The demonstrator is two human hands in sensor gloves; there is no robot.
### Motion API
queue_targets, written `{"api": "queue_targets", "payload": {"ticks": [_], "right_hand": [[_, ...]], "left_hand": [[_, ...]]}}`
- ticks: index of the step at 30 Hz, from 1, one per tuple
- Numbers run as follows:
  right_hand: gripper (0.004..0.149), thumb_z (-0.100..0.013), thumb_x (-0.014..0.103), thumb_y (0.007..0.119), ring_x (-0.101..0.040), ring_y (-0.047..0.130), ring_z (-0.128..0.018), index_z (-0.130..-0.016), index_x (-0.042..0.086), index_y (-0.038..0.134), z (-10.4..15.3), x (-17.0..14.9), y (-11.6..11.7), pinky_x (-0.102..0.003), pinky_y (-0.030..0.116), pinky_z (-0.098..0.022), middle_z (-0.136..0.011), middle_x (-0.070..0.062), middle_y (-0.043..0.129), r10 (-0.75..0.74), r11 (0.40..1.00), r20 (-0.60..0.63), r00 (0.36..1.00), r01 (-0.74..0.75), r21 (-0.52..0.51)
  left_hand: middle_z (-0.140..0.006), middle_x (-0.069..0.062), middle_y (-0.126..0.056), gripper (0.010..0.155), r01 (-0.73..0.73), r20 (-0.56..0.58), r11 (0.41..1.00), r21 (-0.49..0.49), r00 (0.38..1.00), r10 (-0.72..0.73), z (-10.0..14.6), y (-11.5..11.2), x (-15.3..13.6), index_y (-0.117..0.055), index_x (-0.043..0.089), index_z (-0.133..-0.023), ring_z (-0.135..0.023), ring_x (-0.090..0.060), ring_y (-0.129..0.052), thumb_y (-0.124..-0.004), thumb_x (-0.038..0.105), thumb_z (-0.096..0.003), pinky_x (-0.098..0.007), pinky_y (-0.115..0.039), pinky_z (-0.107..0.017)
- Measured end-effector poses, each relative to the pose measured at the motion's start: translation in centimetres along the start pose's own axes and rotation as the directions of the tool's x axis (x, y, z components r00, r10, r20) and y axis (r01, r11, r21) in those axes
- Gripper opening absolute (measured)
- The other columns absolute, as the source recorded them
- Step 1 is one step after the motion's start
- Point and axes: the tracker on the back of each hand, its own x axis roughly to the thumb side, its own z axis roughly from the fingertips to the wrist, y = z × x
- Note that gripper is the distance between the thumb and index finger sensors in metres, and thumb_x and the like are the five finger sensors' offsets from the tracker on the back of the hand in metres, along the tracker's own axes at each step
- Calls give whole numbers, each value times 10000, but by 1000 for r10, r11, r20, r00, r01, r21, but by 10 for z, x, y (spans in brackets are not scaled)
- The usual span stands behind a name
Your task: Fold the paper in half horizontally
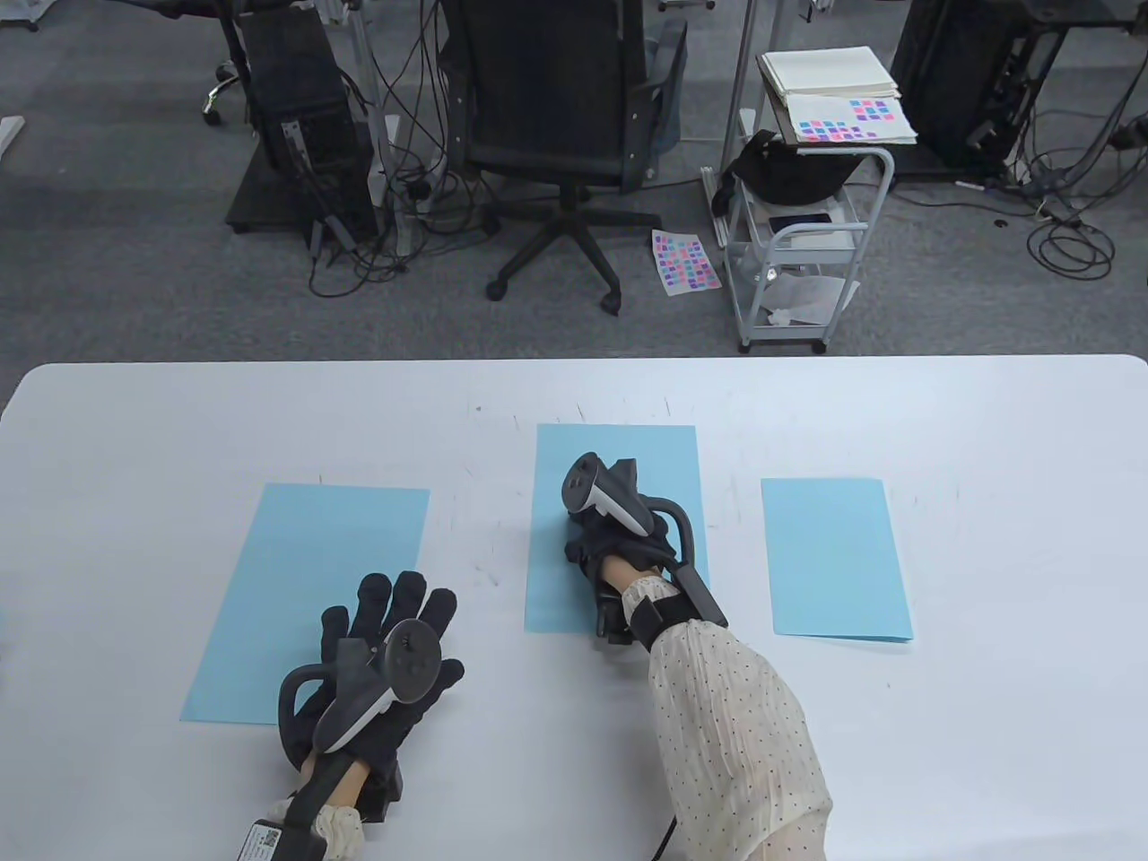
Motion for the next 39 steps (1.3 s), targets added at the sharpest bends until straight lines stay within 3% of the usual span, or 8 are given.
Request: {"api": "queue_targets", "payload": {"ticks": [18, 29, 33, 39], "right_hand": [[616, -464, 429, 742, -317, 317, -985, -1009, 408, 455, 70, -8, 35, -612, 415, -718, -939, 28, 504, -22, 1000, 50, 999, 22, -3], [608, -472, 440, 717, -325, 318, -995, -1016, 399, 447, 100, -6, 52, -621, 411, -720, -946, 22, 491, -3, 1000, 62, 998, 5, -31], [643, -459, 488, 703, -345, 336, -1011, -1026, 388, 418, 107, -7, 51, -640, 420, -720, -976, 21, 485, 0, 1000, 69, 998, 2, -31], [636, -461, 464, 712, -362, 331, -1027, -1039, 365, 467, 128, -32, 27, -644, 387, -731, -1097, -21, 439, -63, 996, 134, 989, 72, -61]], "left_hand": [[-1194, 214, -248, 750, -7, 19, 1000, -12, 1000, 8, 3, -2, 6, -340, 571, -1019, -1161, -170, -208, -626, 642, -329, -567, -307, -874], [-1193, 215, -249, 750, 1, 39, 1000, -21, 999, 0, 5, -3, 12, -339, 571, -1018, -1161, -170, -206, -625, 643, -328, -567, -306, -875], [-1194, 213, -253, 750, -8, 46, 1000, -24, 999, 9, 5, -4, 12, -342, 569, -1019, -1162, -171, -212, -626, 642, -329, -568, -308, -875], [-1196, 209, -260, 750, -12, 53, 1000, -22, 999, 13, 4, -4, 13, -343, 568, -1020, -1163, -171, -216, -626, 642, -329, -569, -312, -874]]}}
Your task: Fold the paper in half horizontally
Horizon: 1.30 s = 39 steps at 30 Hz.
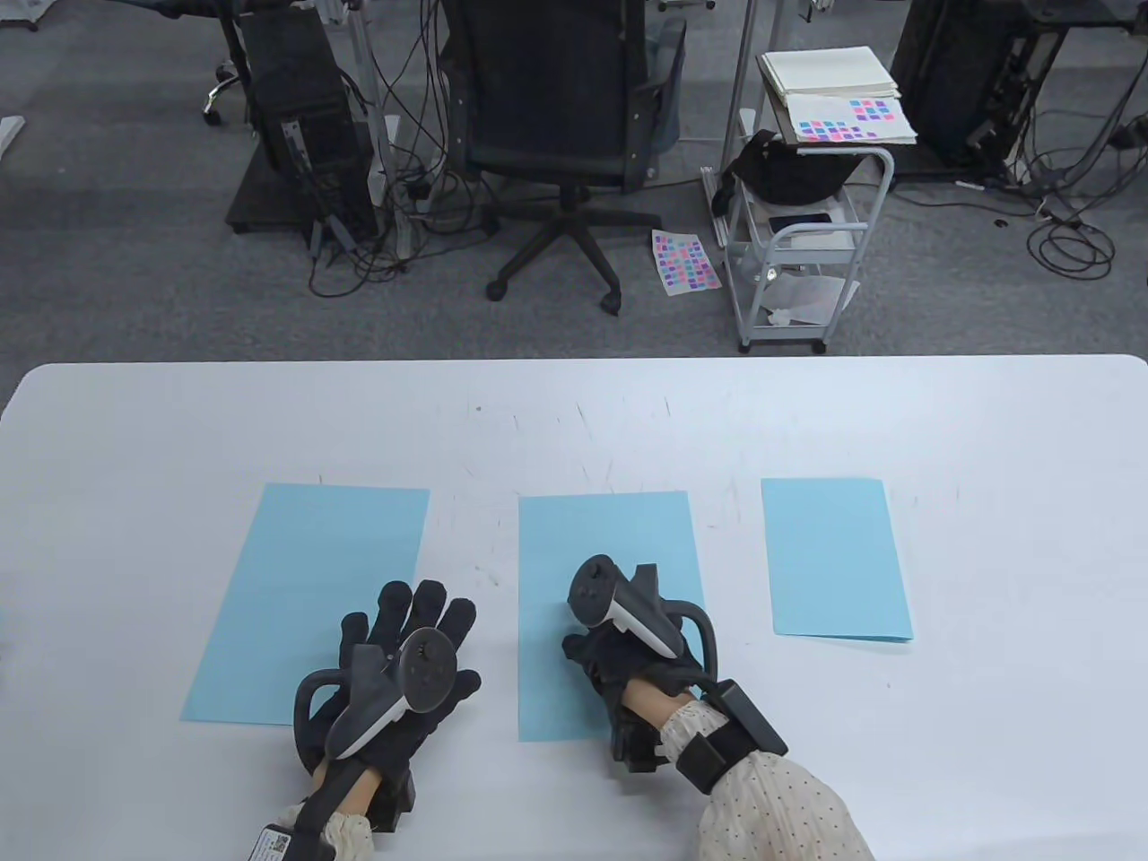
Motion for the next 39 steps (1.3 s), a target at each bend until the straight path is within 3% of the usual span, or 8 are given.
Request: {"api": "queue_targets", "payload": {"ticks": [9, 16, 25, 32, 39], "right_hand": [[623, -460, 410, 762, -371, 284, -1067, -1037, 388, 528, 17, -73, -19, -659, 332, -742, -1173, 38, 405, 24, 994, -4, 1000, -24, -103], [652, -446, 394, 796, -352, 200, -1081, -1038, 399, 522, 24, -107, -6, -668, 234, -744, -1187, 86, 360, 8, 1000, 51, 999, -9, 7], [718, -432, 429, 786, -321, 63, -1070, -1041, 450, 406, 19, -125, 13, -661, 100, -728, -1178, 152, 218, 15, 985, 66, 998, -26, 169], [714, -433, 434, 773, -323, 72, -1070, -1038, 451, 394, 19, -124, 15, -661, 98, -726, -1175, 152, 208, 16, 986, 73, 997, -28, 165], [711, -431, 443, 768, -321, 82, -1072, -1038, 450, 398, 20, -123, 15, -660, 104, -728, -1176, 147, 218, 23, 988, 79, 997, -35, 149]], "left_hand": [[-1196, 209, -261, 750, 20, 0, 1000, -5, 1000, -20, 0, 0, 2, -343, 569, -1020, -1163, -172, -219, -626, 642, -329, -569, -312, -875], [-1195, 212, -262, 750, 34, -3, 999, -16, 999, -34, 0, -1, 3, -343, 569, -1019, -1163, -170, -219, -625, 643, -329, -569, -312, -875], [-1196, 218, -250, 752, 59, 3, 997, -58, 998, -59, -5, -7, 6, -329, 574, -1020, -1166, -168, -207, -621, 646, -331, -567, -305, -878], [-1201, 224, -197, 764, 43, -3, 991, -130, 999, -44, -16, -8, 12, -281, 585, -1022, -1170, -160, -155, -612, 654, -337, -563, -271, -890], [-1206, 225, -153, 783, 19, -2, 987, -158, 1000, -20, -38, 13, 22, -229, 586, -1027, -1175, -156, -114, -603, 662, -344, -558, -244, -900]]}}
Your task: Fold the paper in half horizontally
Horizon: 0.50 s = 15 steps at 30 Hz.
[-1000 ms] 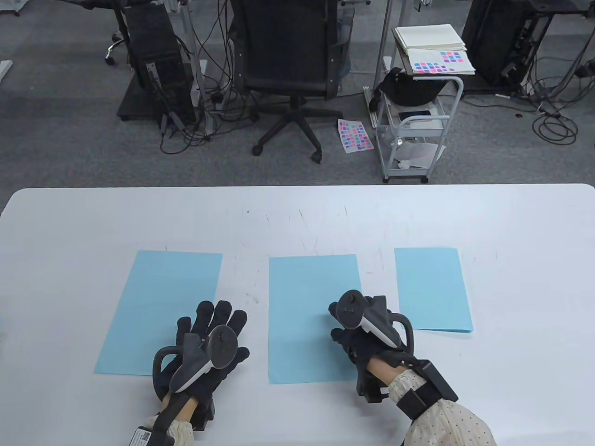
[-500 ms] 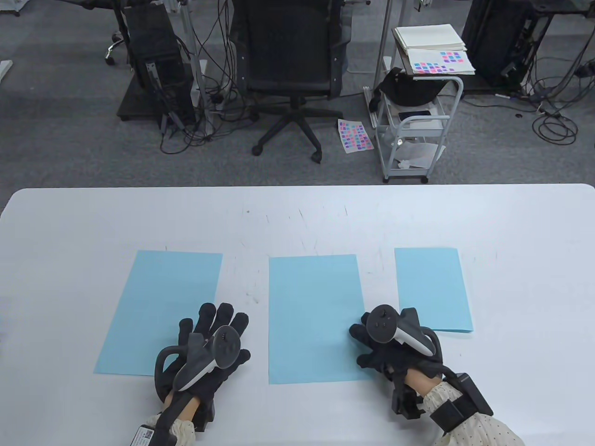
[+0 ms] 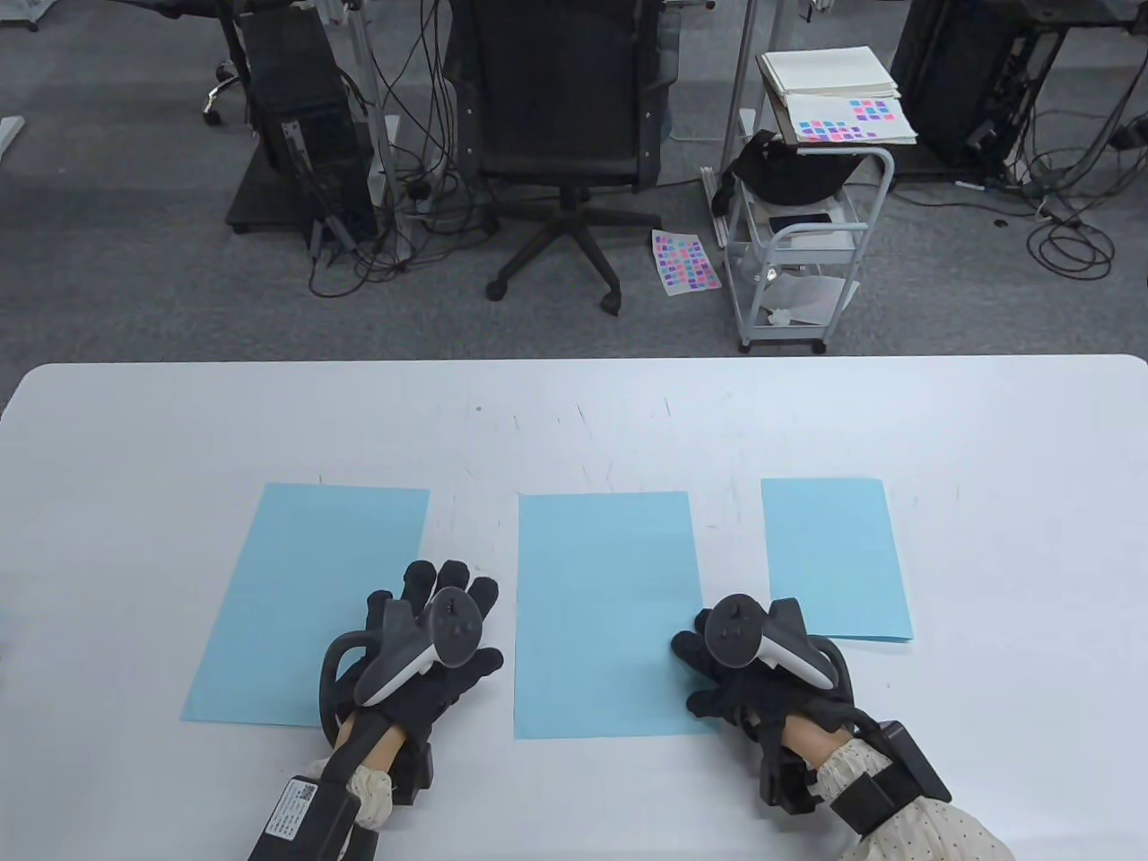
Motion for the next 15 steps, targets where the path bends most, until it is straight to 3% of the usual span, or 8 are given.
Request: {"api": "queue_targets", "payload": {"ticks": [6, 15], "right_hand": [[710, -431, 443, 766, -321, 85, -1072, -1035, 453, 393, 0, 0, 0, -660, 105, -728, -1172, 153, 211, -8, 1000, 1, 1000, 8, 7], [706, -427, 445, 767, -316, 101, -1070, -1032, 454, 404, 0, -2, 1, -655, 113, -733, -1170, 156, 222, -18, 1000, 19, 1000, 18, -3]], "left_hand": [[-1211, 217, -143, 806, -20, -1, 1000, -14, 1000, 20, -38, 25, 16, -184, 567, -1032, -1175, -163, -103, -598, 666, -347, -556, -244, -902], [-1218, 214, -191, 810, -39, -42, 998, -47, 998, 37, -103, 32, 42, -185, 553, -1035, -1183, -164, -140, -592, 670, -345, -553, -270, -905]]}}
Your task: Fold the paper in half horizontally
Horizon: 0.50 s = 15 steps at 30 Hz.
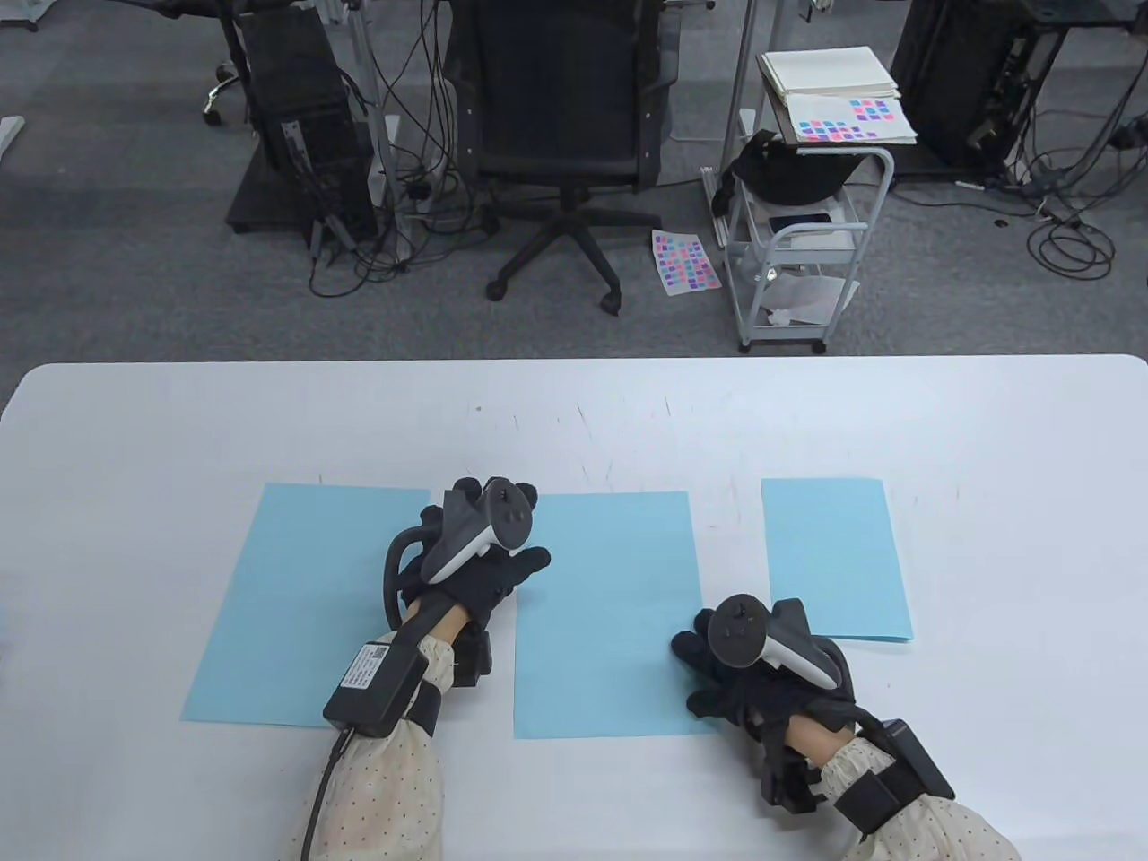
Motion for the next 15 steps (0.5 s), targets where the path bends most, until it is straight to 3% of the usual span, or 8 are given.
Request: {"api": "queue_targets", "payload": {"ticks": [6, 10, 15], "right_hand": [[705, -429, 446, 761, -320, 94, -1070, -1030, 455, 394, 0, 1, 0, -659, 120, -732, -1169, 154, 211, 12, 1000, -4, 1000, -12, 9], [705, -432, 447, 751, -310, 73, -1066, -1028, 462, 375, 0, 0, 0, -654, 115, -732, -1165, 163, 190, 10, 1000, -10, 1000, -9, 23], [703, -432, 447, 748, -308, 69, -1064, -1027, 464, 373, 0, 0, 0, -653, 115, -733, -1164, 165, 185, 8, 1000, -10, 1000, -7, 23]], "left_hand": [[-1218, 210, -180, 822, 12, -60, 999, -53, 998, -15, -32, -6, 5, -180, 547, -1039, -1180, -166, -129, -589, 678, -338, -550, -267, -904], [-1216, 210, -173, 818, 10, -143, 991, -137, 989, -29, -54, -17, -2, -215, 541, -1048, -1173, -169, -104, -585, 685, -333, -550, -255, -902], [-1190, 213, -18, 855, -38, -218, 963, -267, 976, -22, -71, -33, -5, -103, 560, -1027, -1141, -169, 34, -568, 703, -324, -554, -173, -898]]}}
